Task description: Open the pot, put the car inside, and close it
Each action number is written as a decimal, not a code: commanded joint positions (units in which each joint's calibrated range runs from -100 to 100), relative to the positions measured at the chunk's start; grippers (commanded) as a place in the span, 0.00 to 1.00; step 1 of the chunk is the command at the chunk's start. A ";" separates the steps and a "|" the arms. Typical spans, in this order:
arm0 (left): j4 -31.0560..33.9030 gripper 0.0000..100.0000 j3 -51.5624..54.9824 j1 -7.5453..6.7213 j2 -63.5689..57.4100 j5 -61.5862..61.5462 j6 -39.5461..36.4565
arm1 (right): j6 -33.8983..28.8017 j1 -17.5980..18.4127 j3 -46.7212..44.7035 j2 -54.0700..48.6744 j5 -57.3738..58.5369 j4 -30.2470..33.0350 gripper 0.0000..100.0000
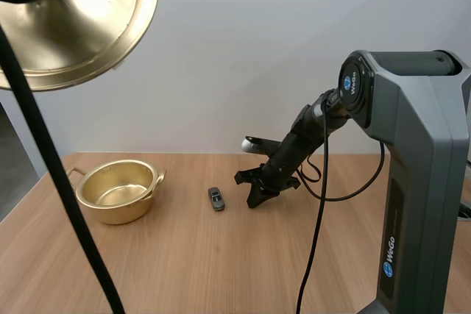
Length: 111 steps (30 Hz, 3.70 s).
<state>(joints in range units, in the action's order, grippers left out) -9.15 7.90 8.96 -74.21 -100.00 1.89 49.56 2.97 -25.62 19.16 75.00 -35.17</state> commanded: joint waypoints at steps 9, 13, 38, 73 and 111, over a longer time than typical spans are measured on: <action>0.13 0.00 -0.04 0.01 -0.02 0.00 0.04 | 0.86 0.01 0.13 -0.13 1.85 0.30 0.60; 0.84 0.00 -0.04 0.01 -0.02 0.00 0.04 | 3.02 0.01 0.13 -1.80 5.22 0.30 1.00; 2.64 0.00 -0.04 0.01 -0.02 0.00 0.04 | -1.51 7.70 8.01 -10.27 2.53 4.44 1.00; 2.88 0.00 -0.04 0.01 -2.23 0.00 0.04 | -15.63 14.15 8.28 -0.52 -11.77 26.40 1.00; 2.11 0.00 -0.04 0.01 -2.23 0.00 -1.84 | -15.43 14.49 36.26 8.71 -5.61 24.73 1.00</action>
<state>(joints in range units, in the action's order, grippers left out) -6.98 7.90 8.96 -76.41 -100.00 0.02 34.08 17.41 9.69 27.45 69.32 -10.44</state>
